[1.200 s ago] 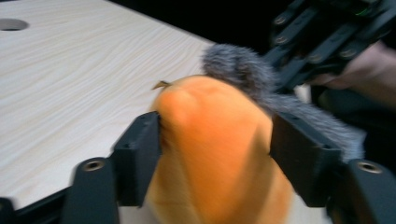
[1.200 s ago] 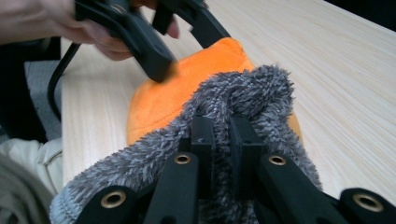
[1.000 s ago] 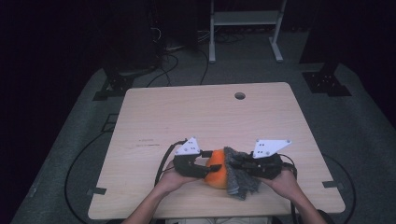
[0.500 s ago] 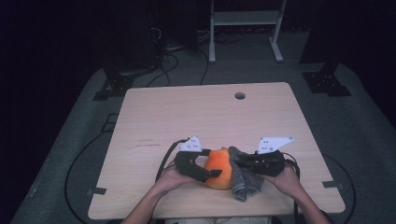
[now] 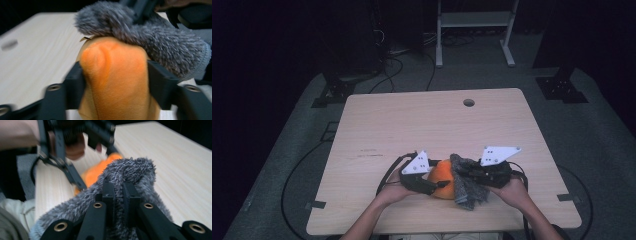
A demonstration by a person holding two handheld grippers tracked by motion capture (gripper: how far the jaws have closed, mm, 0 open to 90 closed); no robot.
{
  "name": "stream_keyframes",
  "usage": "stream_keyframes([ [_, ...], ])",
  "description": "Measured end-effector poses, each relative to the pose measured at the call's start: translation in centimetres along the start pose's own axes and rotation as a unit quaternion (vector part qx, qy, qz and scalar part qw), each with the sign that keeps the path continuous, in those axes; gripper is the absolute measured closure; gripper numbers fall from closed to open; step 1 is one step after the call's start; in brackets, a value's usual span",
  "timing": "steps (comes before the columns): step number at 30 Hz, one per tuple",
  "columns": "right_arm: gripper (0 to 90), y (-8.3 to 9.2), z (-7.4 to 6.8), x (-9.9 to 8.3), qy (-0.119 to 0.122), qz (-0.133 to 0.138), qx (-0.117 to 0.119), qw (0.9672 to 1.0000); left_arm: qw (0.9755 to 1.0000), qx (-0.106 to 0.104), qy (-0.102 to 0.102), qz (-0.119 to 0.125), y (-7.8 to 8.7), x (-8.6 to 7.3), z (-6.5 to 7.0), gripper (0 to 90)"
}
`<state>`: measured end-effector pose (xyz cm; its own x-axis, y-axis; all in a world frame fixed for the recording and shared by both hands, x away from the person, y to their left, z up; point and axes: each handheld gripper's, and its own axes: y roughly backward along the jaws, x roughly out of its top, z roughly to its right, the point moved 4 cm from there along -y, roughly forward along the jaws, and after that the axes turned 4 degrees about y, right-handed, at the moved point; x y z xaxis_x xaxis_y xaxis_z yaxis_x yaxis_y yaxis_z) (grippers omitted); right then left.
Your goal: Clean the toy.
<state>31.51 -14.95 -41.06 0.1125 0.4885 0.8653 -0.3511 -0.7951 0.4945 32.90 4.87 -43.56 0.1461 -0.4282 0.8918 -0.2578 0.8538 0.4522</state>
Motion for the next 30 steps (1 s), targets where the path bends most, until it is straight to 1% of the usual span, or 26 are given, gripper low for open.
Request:
stream_keyframes([
  [1, 81.7, -0.3, 0.0, -0.2, -0.001, -0.006, -0.004, 1.0000, 0.9995, -0.002, 0.030, 0.004, 0.0, -0.1, -0.2, 21.0],
  [2, 81.8, -0.6, 0.1, -0.5, -0.005, -0.010, -0.008, 0.9999, 0.9981, -0.005, 0.061, 0.006, 0.0, -0.2, -0.4, 16.1],
  [3, 81.9, -0.9, 0.0, -0.7, -0.014, -0.005, 0.002, 0.9999, 0.9978, -0.005, 0.067, -0.001, 0.0, -0.3, -0.5, 15.3],
  [4, 81.9, -0.9, -0.2, -0.6, -0.014, -0.006, 0.008, 0.9998, 0.9980, -0.005, 0.063, -0.007, 0.0, -0.4, -0.4, 18.3],
  [5, 81.9, -1.0, -0.5, -0.4, -0.006, -0.006, 0.004, 1.0000, 0.9984, -0.004, 0.055, -0.006, 0.1, -0.4, -0.4, 26.9],
  [6, 81.9, -1.0, -0.7, -0.3, 0.003, -0.010, -0.001, 0.9999, 0.9988, -0.004, 0.048, -0.007, 0.2, -0.4, -0.4, 32.9],
  [7, 81.9, -1.0, -0.9, -0.2, 0.005, -0.011, -0.003, 0.9999, 0.9993, -0.003, 0.038, -0.006, 0.3, -0.5, -0.3, 37.6],
  [8, 82.0, -0.9, -0.8, -0.3, 0.006, -0.010, 0.000, 0.9999, 0.9994, -0.001, 0.034, -0.007, 0.4, -0.5, -0.3, 40.3],
  [9, 82.0, -0.6, -0.6, -0.5, -0.003, -0.007, 0.007, 0.9999, 0.9995, -0.002, 0.032, -0.009, 0.4, -0.5, -0.4, 41.1],
  [12, 82.0, -0.2, -0.2, -1.5, -0.013, -0.015, 0.009, 0.9998, 0.9997, -0.005, 0.023, -0.010, 0.6, -0.7, -0.6, 42.6],
  [14, 81.6, 0.2, 0.2, -1.9, -0.018, -0.016, 0.006, 0.9997, 0.9998, -0.003, 0.019, -0.010, 0.6, -0.9, -0.8, 43.8],
  [16, 81.2, 0.7, 0.7, -1.7, -0.028, -0.003, -0.005, 0.9996, 0.9997, -0.002, 0.022, -0.010, 0.7, -0.9, -1.0, 44.0],
  [17, 81.3, 0.7, 1.0, -1.6, -0.034, 0.000, -0.004, 0.9994, 0.9996, 0.003, 0.026, -0.011, 0.7, -0.8, -1.1, 42.9],
  [19, 81.7, 0.1, 1.1, -1.7, -0.037, -0.007, 0.001, 0.9993, 0.9992, 0.006, 0.038, -0.009, 0.8, -0.6, -1.2, 36.0],
  [21, 81.8, -0.4, 0.7, -1.7, -0.031, -0.012, -0.002, 0.9994, 0.9984, 0.009, 0.056, 0.004, 1.0, -0.2, -1.3, 23.6],
  [22, 81.8, -0.5, 0.6, -1.7, -0.029, -0.011, -0.002, 0.9995, 0.9972, -0.001, 0.073, 0.015, 1.2, 0.1, -1.2, 22.5],
  [23, 81.8, -0.6, 0.3, -1.5, -0.028, -0.010, 0.005, 0.9995, 0.9970, -0.008, 0.074, 0.018, 1.2, 0.3, -1.1, 27.2],
  [24, 81.7, -0.6, 0.1, -1.3, -0.023, -0.007, 0.006, 0.9997, 0.9984, 0.001, 0.057, 0.009, 1.1, 0.3, -0.9, 34.5],
  [25, 81.7, -0.6, -0.1, -0.9, -0.015, -0.005, 0.005, 0.9999, 0.9992, 0.009, 0.038, -0.001, 1.0, 0.2, -0.7, 36.7],
  [26, 81.6, -0.6, -0.3, -0.5, -0.008, -0.002, 0.005, 1.0000, 0.9992, 0.004, 0.040, 0.003, 1.0, 0.1, -0.7, 38.1],
  [27, 81.6, -0.6, -0.4, -0.1, -0.004, 0.006, 0.010, 0.9999, 0.9992, 0.002, 0.040, 0.001, 1.1, 0.0, -0.7, 38.8],
  [28, 81.5, -0.7, -0.5, 0.1, -0.002, 0.007, 0.012, 0.9999, 0.9994, 0.004, 0.035, -0.002, 1.1, 0.0, -0.7, 39.9],
  [29, 81.5, -0.9, -0.5, 0.1, 0.002, 0.003, 0.012, 0.9999, 0.9996, 0.006, 0.027, -0.006, 1.1, -0.2, -0.6, 41.1],
  [30, 81.5, -1.1, -0.4, 0.0, 0.005, -0.003, 0.013, 0.9999, 0.9996, 0.006, 0.025, -0.008, 1.2, -0.3, -0.6, 41.8],
])
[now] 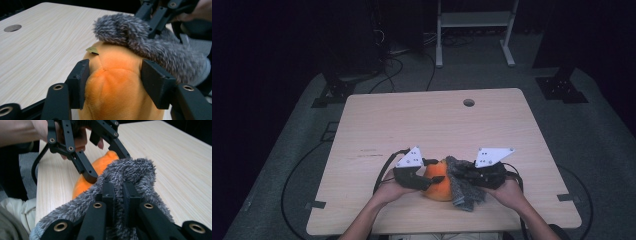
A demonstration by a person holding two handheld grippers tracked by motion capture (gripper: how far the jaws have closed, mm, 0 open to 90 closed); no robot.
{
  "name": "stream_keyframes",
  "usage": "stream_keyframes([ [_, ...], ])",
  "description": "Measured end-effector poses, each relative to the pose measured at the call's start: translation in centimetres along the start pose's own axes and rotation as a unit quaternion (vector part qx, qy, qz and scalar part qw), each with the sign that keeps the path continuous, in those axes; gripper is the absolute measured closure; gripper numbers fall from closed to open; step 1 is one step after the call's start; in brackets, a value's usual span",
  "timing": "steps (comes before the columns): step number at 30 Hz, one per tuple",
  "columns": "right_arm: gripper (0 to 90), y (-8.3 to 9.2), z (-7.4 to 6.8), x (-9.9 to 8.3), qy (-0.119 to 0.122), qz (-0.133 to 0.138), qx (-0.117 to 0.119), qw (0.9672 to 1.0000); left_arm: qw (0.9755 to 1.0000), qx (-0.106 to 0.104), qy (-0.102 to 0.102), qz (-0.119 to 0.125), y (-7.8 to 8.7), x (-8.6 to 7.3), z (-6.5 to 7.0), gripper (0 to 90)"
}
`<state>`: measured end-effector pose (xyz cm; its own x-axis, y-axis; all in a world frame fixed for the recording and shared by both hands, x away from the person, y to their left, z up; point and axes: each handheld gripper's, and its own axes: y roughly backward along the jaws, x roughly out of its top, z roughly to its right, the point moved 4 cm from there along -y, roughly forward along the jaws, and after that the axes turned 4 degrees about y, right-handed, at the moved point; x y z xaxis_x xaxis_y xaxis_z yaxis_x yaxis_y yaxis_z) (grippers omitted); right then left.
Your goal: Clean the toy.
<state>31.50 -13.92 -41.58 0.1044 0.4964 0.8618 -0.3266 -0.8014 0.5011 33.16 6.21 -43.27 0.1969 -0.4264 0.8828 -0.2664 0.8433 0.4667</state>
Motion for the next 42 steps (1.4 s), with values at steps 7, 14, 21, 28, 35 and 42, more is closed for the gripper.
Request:
stream_keyframes([
  [7, 81.3, 0.9, 1.8, -2.4, -0.051, -0.020, 0.015, 0.9984, 1.0000, 0.004, -0.009, 0.003, -0.1, -0.3, -0.2, 43.6],
  [14, 81.2, 0.1, 2.5, -2.5, -0.072, -0.004, 0.019, 0.9972, 0.9993, 0.011, 0.034, 0.007, -0.1, 0.1, -0.4, 30.2],
  [21, 81.4, 0.7, 0.7, -3.4, -0.059, -0.012, 0.009, 0.9981, 0.9982, -0.010, 0.053, -0.027, -1.1, -0.3, 0.0, 22.8],
  [28, 80.7, 1.4, -0.1, -2.1, -0.034, 0.006, 0.015, 0.9993, 0.9998, -0.004, -0.009, -0.015, -0.8, -0.4, 1.0, 43.6],
  [35, 81.4, 2.2, 0.7, -1.4, -0.035, 0.029, -0.017, 0.9988, 0.9980, 0.021, -0.045, 0.040, -0.9, 0.9, 0.6, 47.5],
  [42, 81.7, -0.1, 0.6, -1.8, -0.013, 0.003, -0.011, 0.9999, 0.9993, 0.010, -0.036, 0.008, -0.4, -0.9, -0.5, 45.8],
])
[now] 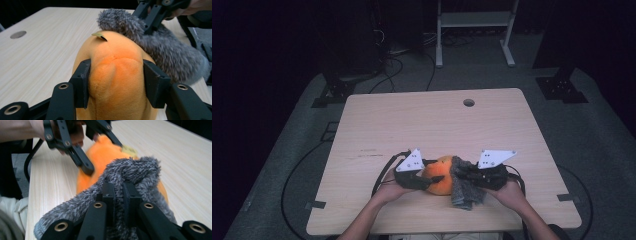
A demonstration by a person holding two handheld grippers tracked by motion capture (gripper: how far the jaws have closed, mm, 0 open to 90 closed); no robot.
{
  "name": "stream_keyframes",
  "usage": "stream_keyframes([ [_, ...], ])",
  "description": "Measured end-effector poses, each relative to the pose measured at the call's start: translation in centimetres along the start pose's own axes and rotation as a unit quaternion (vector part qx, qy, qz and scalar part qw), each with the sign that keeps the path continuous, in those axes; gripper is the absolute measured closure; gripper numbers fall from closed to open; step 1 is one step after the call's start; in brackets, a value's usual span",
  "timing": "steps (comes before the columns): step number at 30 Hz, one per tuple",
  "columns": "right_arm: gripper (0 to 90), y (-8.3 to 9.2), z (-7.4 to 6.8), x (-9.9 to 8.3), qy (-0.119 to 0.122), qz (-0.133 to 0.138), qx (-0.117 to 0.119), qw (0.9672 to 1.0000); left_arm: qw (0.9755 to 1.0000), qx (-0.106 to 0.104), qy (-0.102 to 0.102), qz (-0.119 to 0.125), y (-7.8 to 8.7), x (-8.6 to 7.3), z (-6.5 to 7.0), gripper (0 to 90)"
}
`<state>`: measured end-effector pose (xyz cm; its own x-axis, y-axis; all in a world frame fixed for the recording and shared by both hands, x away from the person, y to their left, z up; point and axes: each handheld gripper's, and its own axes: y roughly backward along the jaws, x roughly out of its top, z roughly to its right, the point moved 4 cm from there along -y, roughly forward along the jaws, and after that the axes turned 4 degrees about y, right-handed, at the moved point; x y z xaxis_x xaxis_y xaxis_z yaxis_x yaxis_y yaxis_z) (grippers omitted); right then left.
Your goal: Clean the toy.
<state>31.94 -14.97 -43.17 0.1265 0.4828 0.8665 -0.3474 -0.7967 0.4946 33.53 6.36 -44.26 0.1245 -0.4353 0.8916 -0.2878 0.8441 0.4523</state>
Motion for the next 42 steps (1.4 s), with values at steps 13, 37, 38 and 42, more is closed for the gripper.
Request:
stream_keyframes([
  [13, 81.6, 0.6, 1.9, -1.2, -0.043, 0.001, -0.007, 0.9990, 0.9989, -0.004, 0.044, 0.013, -0.4, 0.4, 0.1, 31.2],
  [37, 81.8, 0.1, 1.0, 0.0, -0.040, 0.033, 0.036, 0.9980, 0.9993, -0.015, 0.032, -0.007, 0.7, -0.6, 0.2, 42.1],
  [38, 81.9, 0.1, 1.2, -0.5, -0.052, 0.032, 0.038, 0.9974, 0.9994, -0.014, 0.031, -0.006, 0.8, -0.6, 0.2, 42.1],
  [42, 81.8, 0.8, 2.1, -2.8, -0.076, 0.000, 0.017, 0.9969, 0.9994, -0.014, 0.031, -0.006, 0.8, -0.7, 0.2, 42.0],
])
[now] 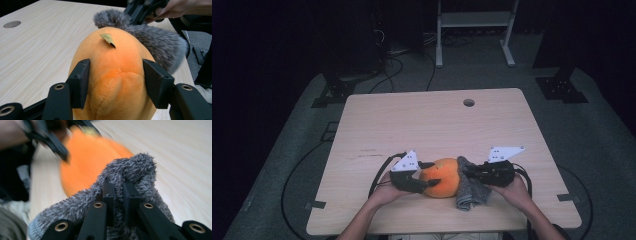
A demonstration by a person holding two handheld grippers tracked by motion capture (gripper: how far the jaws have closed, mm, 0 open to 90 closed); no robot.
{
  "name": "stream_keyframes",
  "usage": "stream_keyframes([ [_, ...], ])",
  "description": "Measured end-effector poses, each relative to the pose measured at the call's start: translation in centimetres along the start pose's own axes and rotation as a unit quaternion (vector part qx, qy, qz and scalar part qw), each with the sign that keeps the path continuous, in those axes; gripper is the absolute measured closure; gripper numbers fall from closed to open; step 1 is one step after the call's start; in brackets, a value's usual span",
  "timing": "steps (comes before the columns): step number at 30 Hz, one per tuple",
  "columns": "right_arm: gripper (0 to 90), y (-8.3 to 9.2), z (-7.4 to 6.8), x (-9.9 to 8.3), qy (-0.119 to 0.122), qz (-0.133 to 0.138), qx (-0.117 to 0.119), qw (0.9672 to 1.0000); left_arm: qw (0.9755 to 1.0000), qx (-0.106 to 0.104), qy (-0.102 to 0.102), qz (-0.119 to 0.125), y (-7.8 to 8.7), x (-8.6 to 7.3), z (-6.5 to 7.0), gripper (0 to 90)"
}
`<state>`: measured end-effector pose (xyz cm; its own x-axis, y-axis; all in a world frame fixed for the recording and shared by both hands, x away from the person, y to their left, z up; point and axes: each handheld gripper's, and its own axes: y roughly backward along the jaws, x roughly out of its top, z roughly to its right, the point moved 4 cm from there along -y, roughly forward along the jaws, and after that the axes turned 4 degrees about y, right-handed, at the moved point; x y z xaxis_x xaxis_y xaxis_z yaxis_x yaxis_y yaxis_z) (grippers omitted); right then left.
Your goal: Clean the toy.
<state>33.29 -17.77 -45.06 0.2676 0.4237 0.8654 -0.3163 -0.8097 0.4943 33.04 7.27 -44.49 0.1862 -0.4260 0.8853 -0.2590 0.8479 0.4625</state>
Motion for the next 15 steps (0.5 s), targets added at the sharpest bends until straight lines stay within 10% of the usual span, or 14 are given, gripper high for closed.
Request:
stream_keyframes([
  [3, 81.7, 0.7, 0.6, -1.0, -0.019, -0.006, -0.009, 0.9997, 1.0000, -0.004, -0.003, 0.006, 0.0, -0.1, 0.2, 42.0],
  [9, 81.6, 0.9, -0.1, 1.8, -0.018, 0.062, 0.016, 0.9978, 0.9994, -0.019, -0.030, 0.001, -0.6, 0.0, 1.0, 42.1],
  [15, 81.8, -0.3, 0.3, 0.7, -0.013, 0.022, 0.000, 0.9997, 0.9993, -0.021, -0.029, -0.004, -0.3, -0.3, 0.8, 42.0],
])
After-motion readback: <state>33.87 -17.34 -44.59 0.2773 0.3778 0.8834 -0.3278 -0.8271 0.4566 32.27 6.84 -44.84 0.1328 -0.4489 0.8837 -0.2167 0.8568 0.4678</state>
